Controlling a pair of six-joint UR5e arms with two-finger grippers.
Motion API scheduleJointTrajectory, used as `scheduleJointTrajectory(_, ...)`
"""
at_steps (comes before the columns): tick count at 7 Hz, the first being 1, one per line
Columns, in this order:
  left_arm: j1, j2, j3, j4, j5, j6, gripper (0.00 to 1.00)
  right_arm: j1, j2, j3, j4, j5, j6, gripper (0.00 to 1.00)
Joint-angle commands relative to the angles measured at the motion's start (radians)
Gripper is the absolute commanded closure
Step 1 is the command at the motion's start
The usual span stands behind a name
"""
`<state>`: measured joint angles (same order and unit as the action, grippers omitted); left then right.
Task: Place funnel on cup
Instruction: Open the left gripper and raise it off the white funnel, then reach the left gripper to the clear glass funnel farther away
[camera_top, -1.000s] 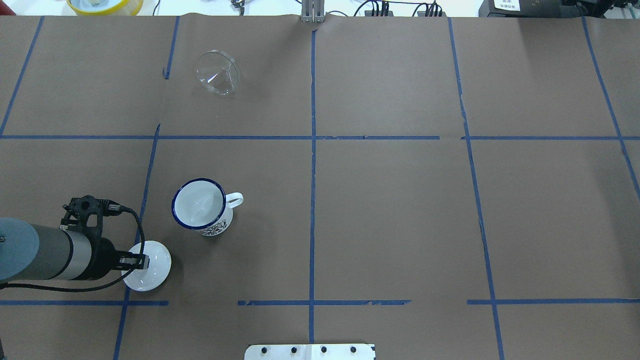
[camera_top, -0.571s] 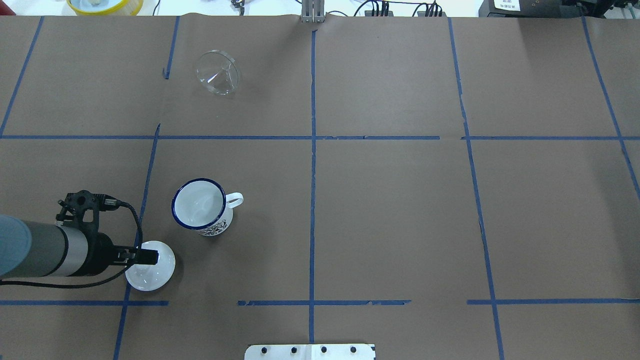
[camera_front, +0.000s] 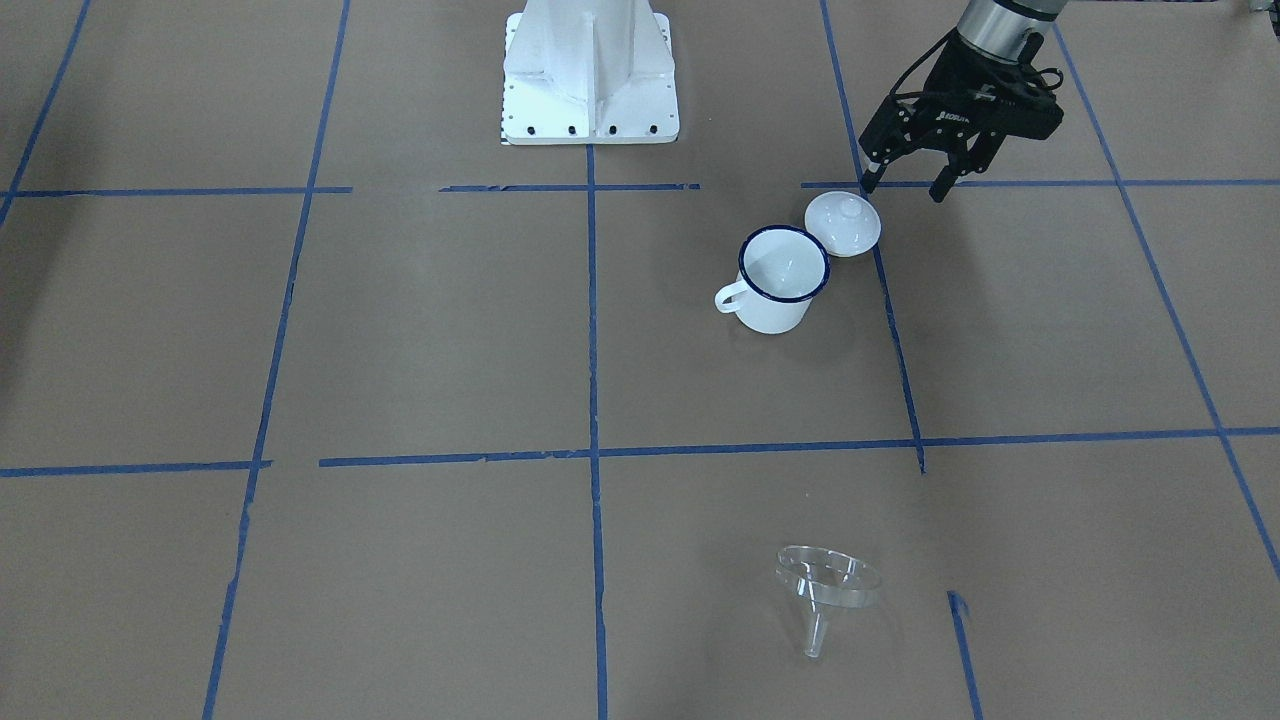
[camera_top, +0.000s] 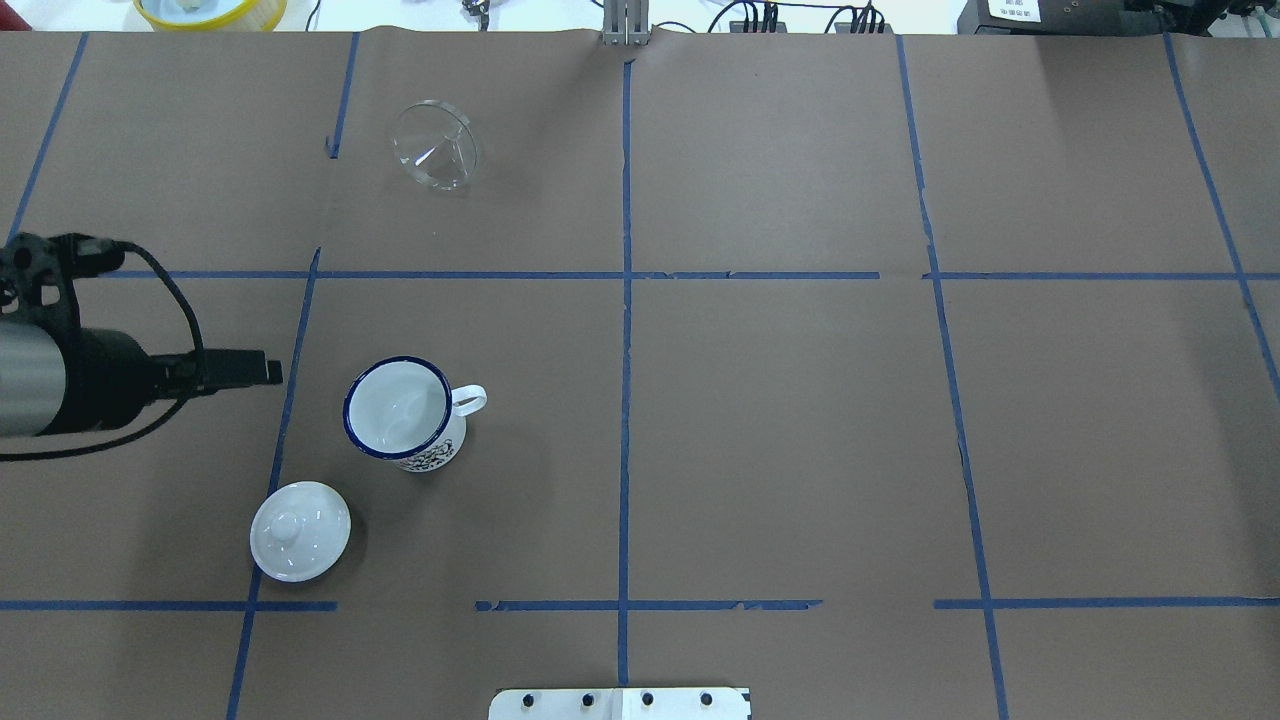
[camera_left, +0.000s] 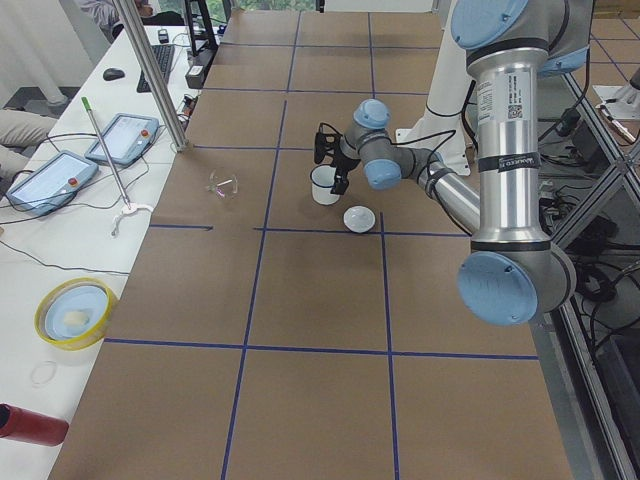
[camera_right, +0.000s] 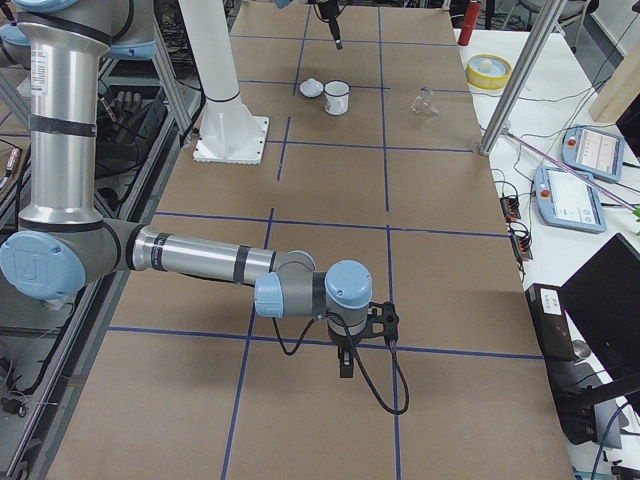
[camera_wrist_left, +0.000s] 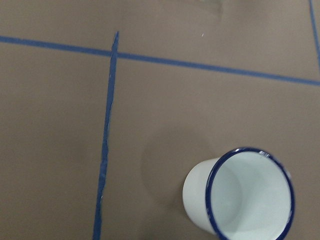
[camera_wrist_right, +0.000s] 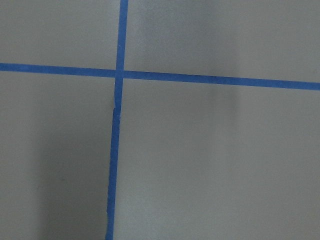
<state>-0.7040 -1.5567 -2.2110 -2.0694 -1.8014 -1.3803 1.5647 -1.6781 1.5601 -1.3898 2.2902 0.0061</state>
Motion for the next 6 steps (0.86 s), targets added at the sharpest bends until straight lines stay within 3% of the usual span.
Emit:
scheduleJointTrajectory(1, -0.049, -0.238, 0.165, 0.006, 0.008, -0.196, 0.0, 0.0, 0.0, 0.0, 0.0, 0.0, 0.0, 0.0)
scheduleJointTrajectory(2, -0.051, -0.369, 0.313, 0.008, 0.022, -0.262, 0.0, 0.0, 0.0, 0.0, 0.0, 0.0, 0.0, 0.0)
scheduleJointTrajectory(3, -0.049, -0.495, 0.456, 0.008, 0.101, -0.332, 0.0, 0.0, 0.0, 0.0, 0.0, 0.0, 0.0, 0.0)
scheduleJointTrajectory(5, -0.057, -0.597, 0.655, -0.049, 0.19, -0.474, 0.07, 0.0, 0.0, 0.0, 0.0, 0.0, 0.0, 0.0)
scheduleJointTrajectory(6, -0.057, -0.633, 0.823, -0.234, 0.294, -0.547, 0.07, 0.0, 0.0, 0.0, 0.0, 0.0, 0.0, 0.0)
